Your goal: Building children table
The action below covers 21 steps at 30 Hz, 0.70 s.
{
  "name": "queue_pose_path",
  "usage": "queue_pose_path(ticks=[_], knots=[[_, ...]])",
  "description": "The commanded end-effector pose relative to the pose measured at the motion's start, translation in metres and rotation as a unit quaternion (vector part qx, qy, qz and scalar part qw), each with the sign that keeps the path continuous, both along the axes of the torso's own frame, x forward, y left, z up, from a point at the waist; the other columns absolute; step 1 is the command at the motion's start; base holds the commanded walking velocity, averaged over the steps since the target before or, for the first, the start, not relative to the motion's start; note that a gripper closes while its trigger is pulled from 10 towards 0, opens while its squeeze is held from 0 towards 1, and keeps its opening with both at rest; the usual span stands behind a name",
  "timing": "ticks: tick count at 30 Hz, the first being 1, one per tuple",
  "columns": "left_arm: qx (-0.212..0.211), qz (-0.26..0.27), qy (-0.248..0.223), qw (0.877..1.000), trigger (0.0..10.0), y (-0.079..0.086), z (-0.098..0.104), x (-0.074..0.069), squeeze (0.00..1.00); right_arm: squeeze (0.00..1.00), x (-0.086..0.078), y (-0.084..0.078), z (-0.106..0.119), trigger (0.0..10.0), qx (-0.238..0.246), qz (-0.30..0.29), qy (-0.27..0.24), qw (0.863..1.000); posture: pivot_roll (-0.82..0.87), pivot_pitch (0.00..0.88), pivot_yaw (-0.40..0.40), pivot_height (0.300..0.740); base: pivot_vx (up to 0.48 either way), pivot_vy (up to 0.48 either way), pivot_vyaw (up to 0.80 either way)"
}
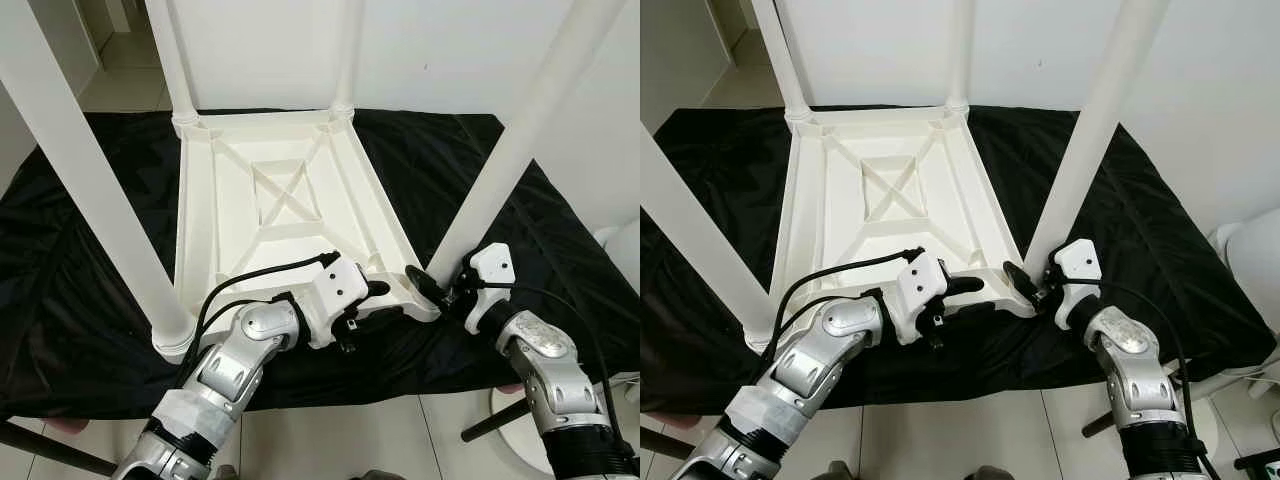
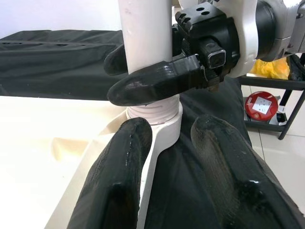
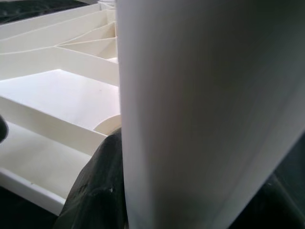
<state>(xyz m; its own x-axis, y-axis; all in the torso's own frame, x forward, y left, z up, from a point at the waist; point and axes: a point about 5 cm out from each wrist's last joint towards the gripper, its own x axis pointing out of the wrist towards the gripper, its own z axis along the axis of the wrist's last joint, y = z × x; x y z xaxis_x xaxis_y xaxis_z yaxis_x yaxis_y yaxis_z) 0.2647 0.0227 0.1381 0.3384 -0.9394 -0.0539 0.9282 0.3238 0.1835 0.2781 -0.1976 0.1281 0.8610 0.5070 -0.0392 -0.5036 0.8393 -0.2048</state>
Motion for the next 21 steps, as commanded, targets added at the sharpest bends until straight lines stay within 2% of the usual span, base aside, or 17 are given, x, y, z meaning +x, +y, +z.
queue_pose_path(ticks=[1,6,12,16,17,18,21], knots=[[0.002,0.000,-0.002,1.000,10.0,0.000,0.000,0.000,0.00,0.00,-0.001,-0.004,-0.017,10.0,-0.036,-0.040,0.023,0.998,-0.02,0.000,-0.024,0.740,0.000,0.000,0.00],[0.002,-0.002,-0.001,1.000,10.0,-0.001,-0.001,0.000,0.00,0.00,0.003,-0.004,-0.015,10.0,-0.014,-0.115,0.015,0.993,-0.02,0.000,-0.024,0.740,0.000,0.000,0.00],[0.002,-0.004,0.000,1.000,10.0,-0.001,-0.001,-0.001,0.00,0.00,0.002,0.012,-0.012,10.0,0.023,-0.180,0.004,0.983,-0.02,0.000,-0.024,0.740,0.000,0.000,0.00],[0.004,-0.005,0.000,1.000,10.0,0.000,-0.002,-0.001,0.00,0.00,0.002,0.026,-0.011,10.0,0.066,-0.252,0.001,0.966,-0.02,0.000,-0.022,0.740,0.000,0.000,0.00],[0.004,-0.005,0.000,1.000,10.0,0.000,-0.002,-0.001,0.00,0.00,0.002,0.026,-0.011,10.0,0.066,-0.252,0.001,0.966,-0.02,0.000,-0.022,0.740,0.000,0.000,0.00],[0.005,-0.006,-0.001,1.000,10.0,0.000,-0.002,-0.001,0.00,0.00,0.002,0.030,-0.012,10.0,0.076,-0.276,0.003,0.958,-0.02,0.000,-0.024,0.740,0.000,0.000,0.00],[0.005,-0.007,-0.001,1.000,10.0,0.000,-0.002,-0.001,0.00,0.00,0.001,0.034,-0.012,10.0,0.082,-0.297,0.003,0.952,-0.02,0.000,-0.024,0.740,0.000,0.000,0.00]])
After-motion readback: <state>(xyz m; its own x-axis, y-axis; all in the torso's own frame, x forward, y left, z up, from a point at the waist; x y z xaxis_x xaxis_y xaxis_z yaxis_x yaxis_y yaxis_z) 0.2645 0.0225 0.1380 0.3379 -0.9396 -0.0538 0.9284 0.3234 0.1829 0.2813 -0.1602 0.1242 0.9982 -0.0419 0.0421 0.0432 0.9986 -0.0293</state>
